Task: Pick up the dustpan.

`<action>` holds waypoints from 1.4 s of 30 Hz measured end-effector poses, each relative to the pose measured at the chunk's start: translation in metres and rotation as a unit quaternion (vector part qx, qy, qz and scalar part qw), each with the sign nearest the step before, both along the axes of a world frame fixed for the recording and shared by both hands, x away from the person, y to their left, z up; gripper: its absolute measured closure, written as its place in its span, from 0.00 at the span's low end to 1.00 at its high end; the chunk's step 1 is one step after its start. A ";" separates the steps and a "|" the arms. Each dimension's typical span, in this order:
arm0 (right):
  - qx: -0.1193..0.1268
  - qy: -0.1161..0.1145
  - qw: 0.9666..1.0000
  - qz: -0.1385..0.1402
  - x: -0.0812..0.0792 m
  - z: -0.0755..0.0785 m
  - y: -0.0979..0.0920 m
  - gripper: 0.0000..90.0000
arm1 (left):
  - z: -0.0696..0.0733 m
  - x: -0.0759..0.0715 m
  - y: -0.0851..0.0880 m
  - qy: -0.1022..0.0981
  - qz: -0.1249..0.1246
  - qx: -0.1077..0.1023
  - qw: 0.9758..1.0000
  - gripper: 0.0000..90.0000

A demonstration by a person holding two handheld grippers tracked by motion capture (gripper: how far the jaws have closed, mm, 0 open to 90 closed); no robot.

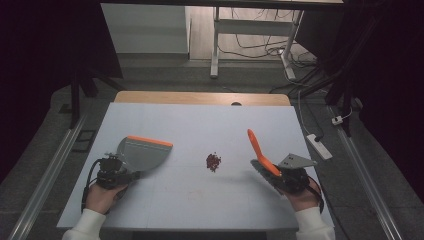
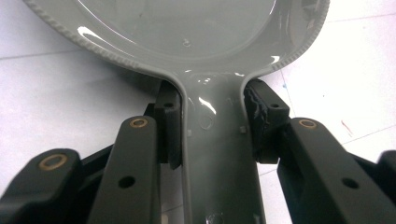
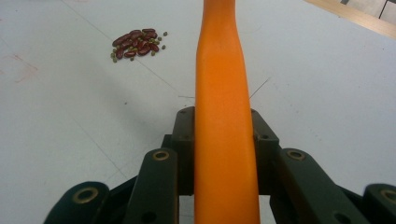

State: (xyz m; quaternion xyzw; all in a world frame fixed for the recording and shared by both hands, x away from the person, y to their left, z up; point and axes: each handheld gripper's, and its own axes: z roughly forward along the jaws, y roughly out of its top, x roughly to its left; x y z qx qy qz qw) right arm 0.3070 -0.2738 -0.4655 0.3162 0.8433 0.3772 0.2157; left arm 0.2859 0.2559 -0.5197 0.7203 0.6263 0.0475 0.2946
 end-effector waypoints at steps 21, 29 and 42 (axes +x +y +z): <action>-0.002 -0.010 1.000 0.002 -0.001 0.002 0.002 0.78 | 0.004 -0.004 0.017 -0.071 -0.041 -0.031 0.996 0.69; 0.017 -0.014 1.000 -0.007 0.000 0.005 0.000 0.78 | 0.003 0.008 0.022 -0.100 -0.083 -0.041 0.991 0.69; 0.041 -0.011 0.999 -0.018 0.004 0.008 0.001 0.78 | 0.010 0.006 0.031 -0.134 -0.114 -0.064 0.982 0.69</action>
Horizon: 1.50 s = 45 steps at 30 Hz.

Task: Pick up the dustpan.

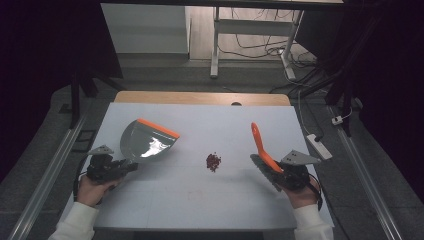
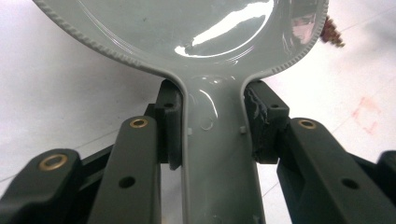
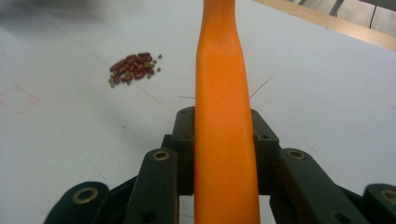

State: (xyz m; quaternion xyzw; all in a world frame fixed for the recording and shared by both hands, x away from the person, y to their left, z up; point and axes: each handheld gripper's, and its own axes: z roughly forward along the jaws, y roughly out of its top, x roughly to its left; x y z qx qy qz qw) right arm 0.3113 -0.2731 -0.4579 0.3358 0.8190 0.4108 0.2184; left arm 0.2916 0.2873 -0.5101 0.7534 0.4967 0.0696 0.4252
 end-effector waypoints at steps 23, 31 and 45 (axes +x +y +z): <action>0.007 -0.011 1.000 0.009 -0.007 0.004 0.005 0.78 | 0.017 -0.006 -0.025 -0.042 -0.075 0.020 0.996 0.69; 0.010 -0.010 1.000 0.012 -0.009 0.003 0.008 0.78 | 0.019 -0.006 -0.031 -0.041 -0.105 0.022 0.993 0.69; 0.003 -0.005 1.000 0.016 -0.009 -0.002 0.012 0.78 | 0.021 -0.012 -0.056 -0.038 -0.184 0.055 0.981 0.69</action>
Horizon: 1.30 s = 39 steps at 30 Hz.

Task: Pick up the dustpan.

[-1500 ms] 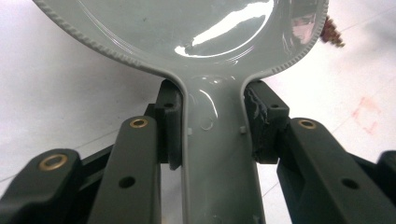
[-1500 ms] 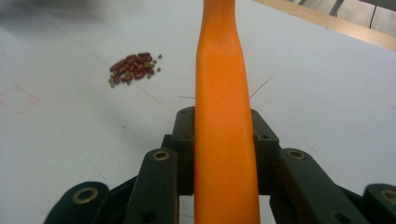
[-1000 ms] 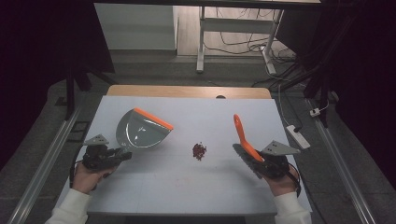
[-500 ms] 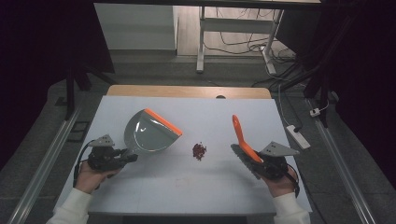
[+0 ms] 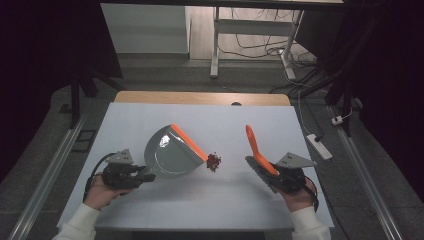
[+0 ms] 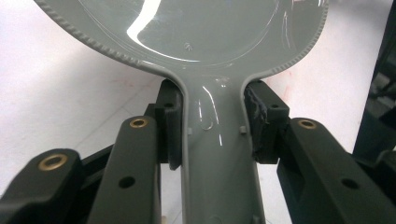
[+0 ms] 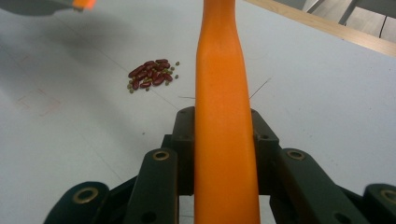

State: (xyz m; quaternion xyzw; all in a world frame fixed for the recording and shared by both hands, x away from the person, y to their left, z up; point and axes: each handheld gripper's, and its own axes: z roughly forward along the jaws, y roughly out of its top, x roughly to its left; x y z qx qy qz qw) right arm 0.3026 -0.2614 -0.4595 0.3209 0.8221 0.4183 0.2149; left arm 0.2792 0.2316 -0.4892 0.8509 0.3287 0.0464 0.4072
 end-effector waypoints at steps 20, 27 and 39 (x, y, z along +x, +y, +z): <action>-0.010 0.004 1.000 0.012 0.011 0.000 0.019 0.78 | -0.001 0.010 -0.015 0.025 -0.044 0.038 0.998 0.69; -0.021 0.004 0.999 0.024 0.026 0.001 0.037 0.78 | -0.004 0.018 -0.021 0.045 -0.053 0.051 0.996 0.69; -0.022 0.014 0.999 0.033 0.052 -0.001 0.061 0.78 | -0.007 0.021 -0.024 0.063 -0.062 0.058 0.994 0.69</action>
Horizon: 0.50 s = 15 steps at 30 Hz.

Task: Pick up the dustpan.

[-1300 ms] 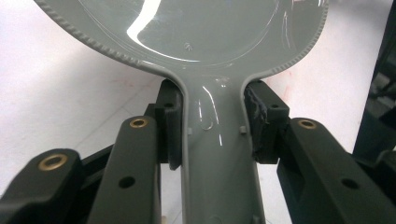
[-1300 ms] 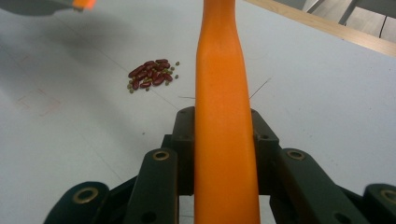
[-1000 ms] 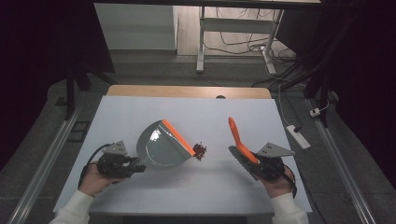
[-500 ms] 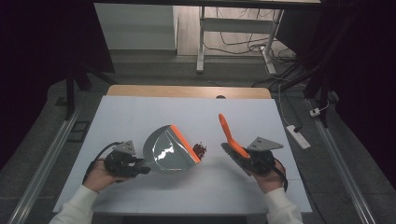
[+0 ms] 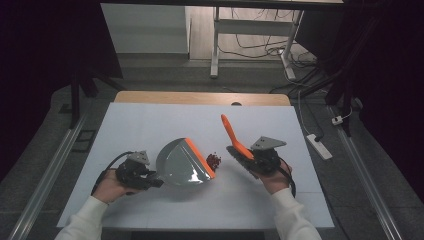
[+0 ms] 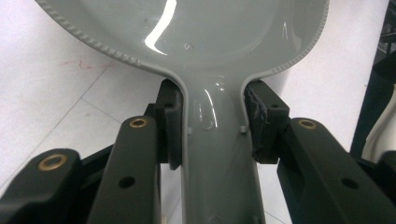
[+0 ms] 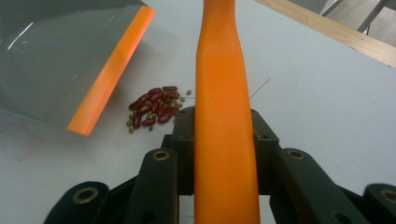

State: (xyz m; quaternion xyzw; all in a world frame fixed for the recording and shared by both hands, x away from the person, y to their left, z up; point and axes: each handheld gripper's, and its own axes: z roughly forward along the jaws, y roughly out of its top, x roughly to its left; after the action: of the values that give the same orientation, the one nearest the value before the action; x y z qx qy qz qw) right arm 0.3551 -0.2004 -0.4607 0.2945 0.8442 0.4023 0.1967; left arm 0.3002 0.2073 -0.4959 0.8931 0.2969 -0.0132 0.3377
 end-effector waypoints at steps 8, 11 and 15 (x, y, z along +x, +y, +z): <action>0.021 0.007 1.000 -0.001 0.021 0.006 0.014 0.78 | 0.001 -0.004 0.002 0.007 -0.010 0.003 1.000 0.69; 0.029 0.008 1.000 -0.002 0.028 0.007 0.020 0.78 | -0.001 -0.004 0.001 0.010 -0.013 0.006 1.000 0.69; 0.027 0.008 1.000 0.002 0.035 0.005 0.027 0.78 | -0.002 -0.004 0.002 0.015 -0.011 0.006 1.000 0.69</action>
State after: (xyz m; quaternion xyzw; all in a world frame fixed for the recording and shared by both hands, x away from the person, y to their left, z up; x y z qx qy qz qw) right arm 0.3896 -0.1735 -0.4552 0.3016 0.8349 0.4231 0.1815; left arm 0.2961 0.2089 -0.4977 0.8982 0.2919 -0.0280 0.3276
